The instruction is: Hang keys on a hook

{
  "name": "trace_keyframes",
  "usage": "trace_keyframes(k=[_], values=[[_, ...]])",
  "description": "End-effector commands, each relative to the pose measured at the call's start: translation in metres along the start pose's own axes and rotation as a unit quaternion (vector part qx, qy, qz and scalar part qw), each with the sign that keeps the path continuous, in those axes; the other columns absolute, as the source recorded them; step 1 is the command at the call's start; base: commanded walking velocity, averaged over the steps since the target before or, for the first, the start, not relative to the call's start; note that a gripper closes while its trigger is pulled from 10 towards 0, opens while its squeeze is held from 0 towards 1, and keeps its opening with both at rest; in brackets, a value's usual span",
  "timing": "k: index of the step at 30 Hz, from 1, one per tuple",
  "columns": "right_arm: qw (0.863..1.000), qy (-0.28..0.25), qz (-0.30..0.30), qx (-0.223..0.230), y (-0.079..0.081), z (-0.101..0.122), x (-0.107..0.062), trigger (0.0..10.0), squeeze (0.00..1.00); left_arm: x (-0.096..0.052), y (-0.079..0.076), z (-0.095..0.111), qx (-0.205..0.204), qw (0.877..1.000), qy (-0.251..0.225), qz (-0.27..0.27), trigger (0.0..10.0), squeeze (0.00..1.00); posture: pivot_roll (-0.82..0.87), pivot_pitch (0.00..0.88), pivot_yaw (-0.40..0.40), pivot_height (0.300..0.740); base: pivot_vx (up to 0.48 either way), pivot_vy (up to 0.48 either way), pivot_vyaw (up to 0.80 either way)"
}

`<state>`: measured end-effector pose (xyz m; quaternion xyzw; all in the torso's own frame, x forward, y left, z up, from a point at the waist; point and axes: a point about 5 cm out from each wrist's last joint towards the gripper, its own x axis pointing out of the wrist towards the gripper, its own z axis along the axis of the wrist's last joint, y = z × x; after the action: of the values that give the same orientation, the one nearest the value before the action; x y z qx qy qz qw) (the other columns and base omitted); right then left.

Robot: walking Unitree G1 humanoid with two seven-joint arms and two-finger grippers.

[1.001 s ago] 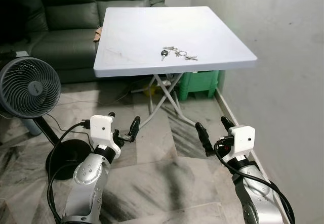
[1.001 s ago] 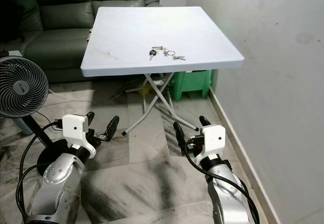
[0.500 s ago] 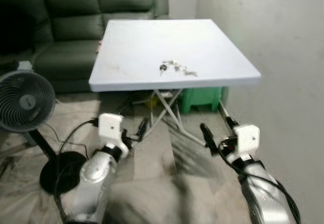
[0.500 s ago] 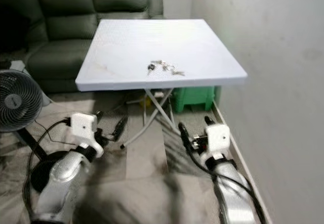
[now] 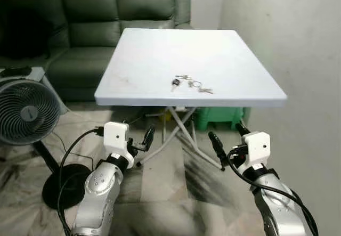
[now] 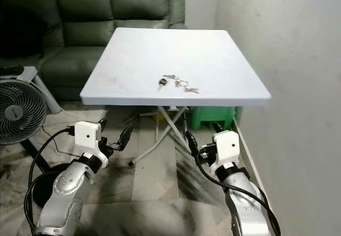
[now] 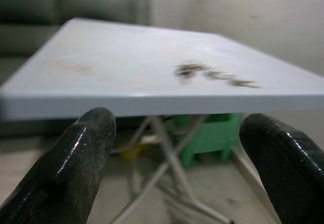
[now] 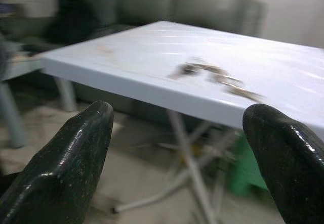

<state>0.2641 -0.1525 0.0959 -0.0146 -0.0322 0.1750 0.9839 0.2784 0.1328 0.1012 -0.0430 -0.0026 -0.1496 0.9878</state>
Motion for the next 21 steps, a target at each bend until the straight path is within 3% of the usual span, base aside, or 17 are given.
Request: trace_keyframes(k=[1, 6, 21], values=[[1.000, -0.011, 0.013, 0.002, 0.0050, 0.0057, 0.0040, 10.0, 0.00, -0.0015, 0.0052, 0.0018, 0.005, 1.000, -0.001, 0.011, 10.0, 0.00, -0.05, 0.000, -0.008, 0.740, 0.368, 0.000, 0.80], [1.000, -0.015, 0.013, 0.014, 0.0058, 0.0060, 0.0039, 10.0, 0.00, -0.0020, 0.0045, 0.0013, 0.005, 1.000, -0.001, 0.012, 10.0, 0.00, -0.04, 0.000, -0.011, 0.740, 0.366, 0.000, 0.72], [1.000, -0.007, 0.004, 0.017, 0.0022, 0.0056, 0.0060, 10.0, 0.00, -0.0010, 0.0048, 0.0012, 0.000, 1.000, -0.002, 0.017, 10.0, 0.00, -0.04, 0.000, -0.016, 0.740, 0.355, 0.000, 0.00]])
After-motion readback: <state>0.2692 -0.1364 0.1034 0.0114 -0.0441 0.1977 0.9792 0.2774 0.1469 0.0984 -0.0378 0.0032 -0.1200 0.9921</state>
